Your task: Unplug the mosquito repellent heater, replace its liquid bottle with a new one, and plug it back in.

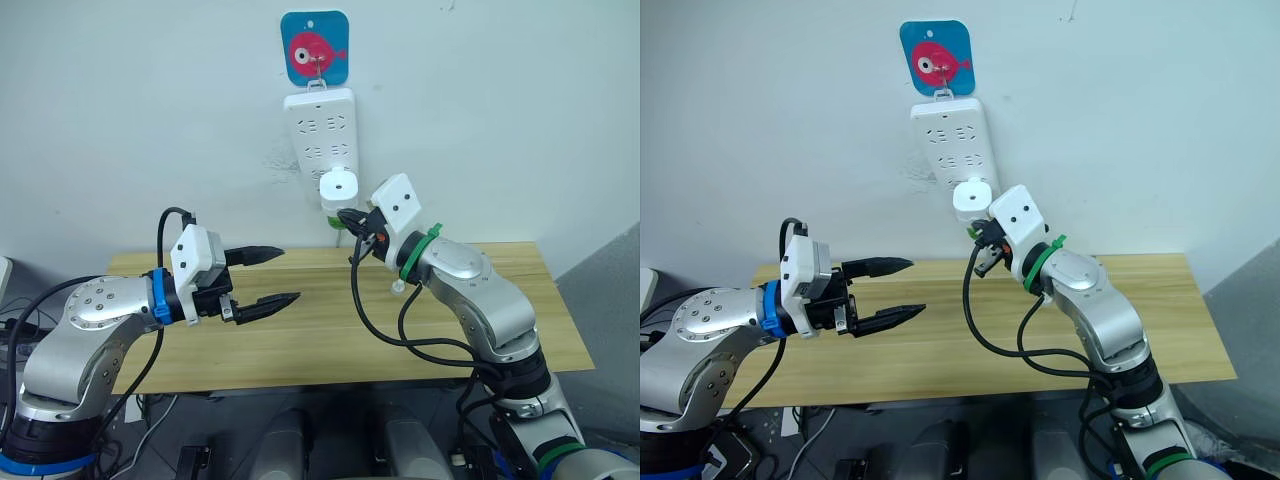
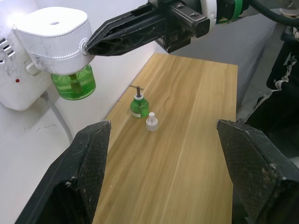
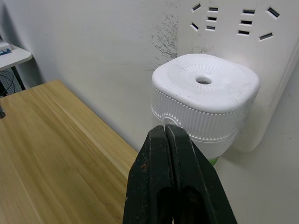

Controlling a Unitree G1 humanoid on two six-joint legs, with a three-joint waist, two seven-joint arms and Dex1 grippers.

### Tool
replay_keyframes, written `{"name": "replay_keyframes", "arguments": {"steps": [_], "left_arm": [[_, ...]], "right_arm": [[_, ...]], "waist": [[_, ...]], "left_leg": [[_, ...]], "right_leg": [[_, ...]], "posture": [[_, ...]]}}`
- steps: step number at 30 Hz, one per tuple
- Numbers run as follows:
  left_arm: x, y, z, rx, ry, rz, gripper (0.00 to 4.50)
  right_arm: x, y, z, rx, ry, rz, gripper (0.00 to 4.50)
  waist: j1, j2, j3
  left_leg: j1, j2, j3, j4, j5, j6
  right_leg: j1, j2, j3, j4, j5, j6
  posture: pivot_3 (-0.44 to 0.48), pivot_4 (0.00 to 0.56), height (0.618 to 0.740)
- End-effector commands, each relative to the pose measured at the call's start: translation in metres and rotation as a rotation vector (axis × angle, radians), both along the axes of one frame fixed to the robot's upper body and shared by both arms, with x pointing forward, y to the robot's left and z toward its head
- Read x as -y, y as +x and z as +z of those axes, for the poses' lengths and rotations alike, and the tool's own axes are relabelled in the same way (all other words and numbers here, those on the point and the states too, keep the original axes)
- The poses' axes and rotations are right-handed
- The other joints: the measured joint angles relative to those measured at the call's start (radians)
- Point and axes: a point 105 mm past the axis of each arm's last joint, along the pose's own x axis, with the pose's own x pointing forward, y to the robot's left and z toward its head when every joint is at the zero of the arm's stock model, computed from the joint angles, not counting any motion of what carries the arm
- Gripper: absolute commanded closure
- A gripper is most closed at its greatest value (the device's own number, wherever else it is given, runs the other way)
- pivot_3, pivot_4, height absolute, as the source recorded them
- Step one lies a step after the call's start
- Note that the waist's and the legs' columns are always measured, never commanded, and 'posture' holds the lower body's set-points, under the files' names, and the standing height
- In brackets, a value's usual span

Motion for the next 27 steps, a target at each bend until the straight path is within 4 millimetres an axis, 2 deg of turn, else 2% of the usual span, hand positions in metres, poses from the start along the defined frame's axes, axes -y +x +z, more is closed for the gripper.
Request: {"name": "replay_keyframes", "arguments": {"steps": [1,6,9,14,20,23,25,26,27], "left_arm": [[0.001,-0.003,0.002,0.030,0.002,-0.012,0.68],[0.000,-0.003,0.001,0.029,-0.006,-0.008,0.68],[0.000,-0.002,0.000,0.028,-0.009,-0.007,0.68],[-0.001,0.000,-0.001,0.025,-0.024,0.011,0.68],[-0.002,0.004,-0.002,0.020,-0.035,0.027,0.68],[-0.006,0.007,-0.002,0.043,-0.026,0.053,0.68],[-0.015,0.012,-0.002,0.062,0.004,0.090,0.68],[-0.019,0.014,-0.002,0.073,0.025,0.096,0.52],[-0.023,0.013,-0.003,0.080,0.053,0.086,0.33]], "right_arm": [[0.006,0.006,0.018,0.072,0.018,-0.063,4.46],[0.010,0.013,0.019,0.081,0.024,-0.131,4.46],[0.010,0.012,0.019,0.073,0.028,-0.116,4.46],[0.003,-0.007,0.018,0.039,0.017,0.029,4.46],[0.006,-0.028,0.017,0.029,-0.045,0.163,4.46],[0.013,-0.036,0.016,0.047,-0.098,0.207,4.46],[0.025,-0.038,0.017,0.058,-0.135,0.200,4.46],[0.032,-0.037,0.017,0.068,-0.161,0.186,4.49],[0.041,-0.037,0.017,0.072,-0.192,0.176,4.32]], "waist": [[0.000,0.000,0.000],[0.000,0.000,0.000],[0.000,0.000,0.000],[0.001,0.000,0.000],[0.000,0.000,0.000],[0.001,0.000,0.000],[0.001,-0.001,0.000],[0.002,-0.001,-0.001],[0.002,-0.002,-0.001]], "left_leg": [[0.000,0.000,0.000,0.000,0.000,0.000],[0.000,0.000,0.000,0.000,0.000,0.000],[0.001,0.000,0.000,0.000,0.001,-0.002],[0.002,0.000,0.000,0.000,0.002,-0.002],[0.002,0.000,0.000,-0.002,0.001,-0.001],[0.002,0.000,0.000,-0.002,0.001,-0.001],[0.002,0.000,0.000,-0.001,0.001,-0.001],[0.002,0.000,0.000,-0.001,0.001,-0.001],[0.002,0.000,0.000,-0.001,0.001,-0.001]], "right_leg": [[0.000,0.000,0.000,0.000,0.000,0.000],[0.000,0.000,0.000,0.000,0.000,0.000],[0.001,0.000,0.000,0.001,0.001,-0.001],[0.002,0.000,0.000,0.001,0.001,-0.001],[0.001,0.000,-0.001,0.000,0.001,-0.001],[0.001,0.000,-0.001,0.000,0.001,-0.001],[0.001,0.000,-0.001,-0.001,0.001,-0.001],[0.001,0.000,-0.001,-0.001,0.001,-0.001],[0.001,0.000,-0.001,-0.001,0.001,-0.001]], "posture": [[-0.088,0.185,0.740],[-0.088,0.188,0.740],[-0.088,0.187,0.740],[-0.089,0.182,0.740],[-0.094,0.174,0.740],[-0.095,0.167,0.740],[-0.093,0.161,0.740],[-0.090,0.157,0.740],[-0.089,0.155,0.740]]}}
